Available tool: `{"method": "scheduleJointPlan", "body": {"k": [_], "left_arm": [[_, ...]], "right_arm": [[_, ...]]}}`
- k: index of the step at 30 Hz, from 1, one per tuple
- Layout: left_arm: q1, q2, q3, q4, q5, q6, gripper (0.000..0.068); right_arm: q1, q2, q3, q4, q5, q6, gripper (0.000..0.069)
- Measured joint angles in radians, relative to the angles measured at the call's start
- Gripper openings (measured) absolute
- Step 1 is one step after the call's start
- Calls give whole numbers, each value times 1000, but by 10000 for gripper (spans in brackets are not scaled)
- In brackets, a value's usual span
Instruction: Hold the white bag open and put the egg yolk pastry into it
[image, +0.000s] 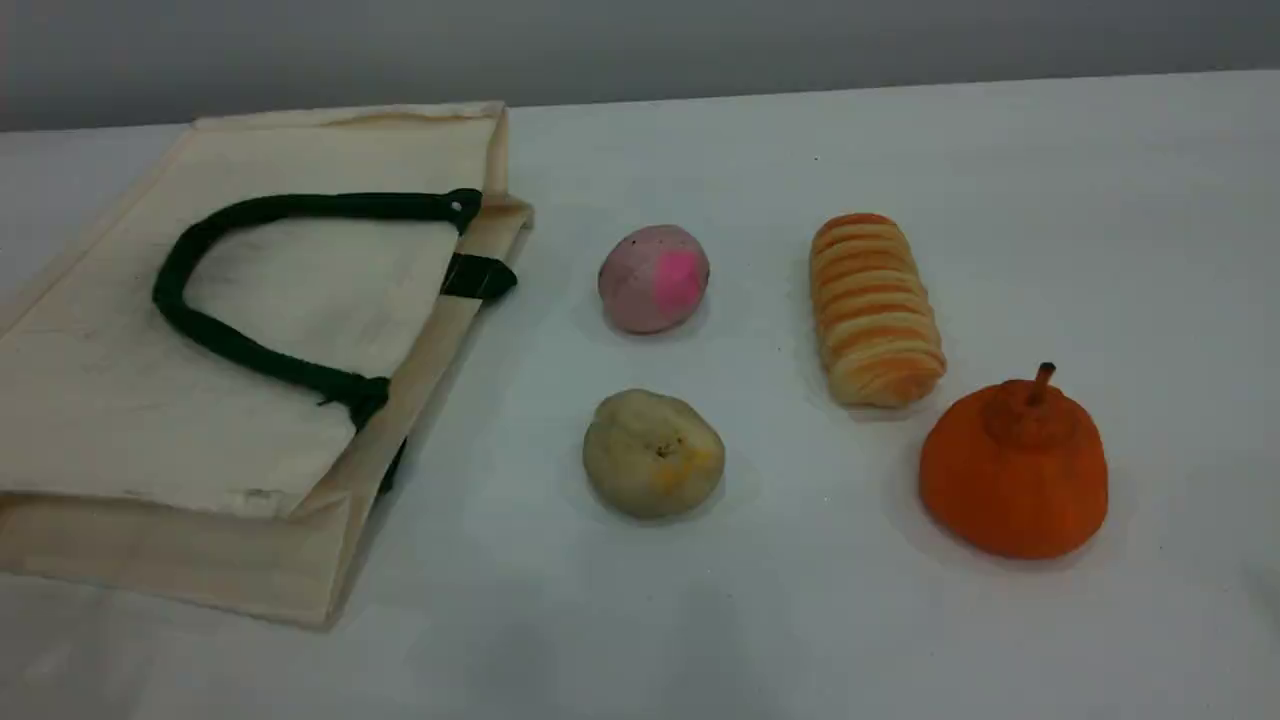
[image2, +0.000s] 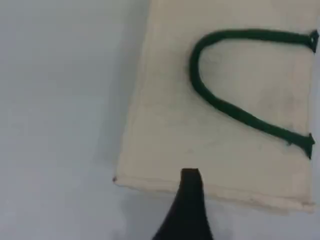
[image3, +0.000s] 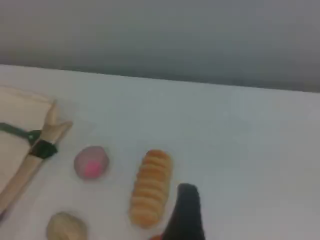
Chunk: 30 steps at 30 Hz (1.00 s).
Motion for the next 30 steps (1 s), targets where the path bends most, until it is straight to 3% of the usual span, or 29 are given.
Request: {"method": "scheduleJointPlan", "body": {"k": [11, 21, 30], "left_arm": [[2, 322, -118, 28, -85, -32, 581], [2, 595, -280, 27, -78, -34, 581], [3, 786, -309, 31, -162, -52, 581]], "right_arm": [[0, 214, -7, 6, -62, -1, 575], [-2, 363, -7, 0, -112, -17, 575], [-2, 486, -7, -4, -156, -17, 575]]}}
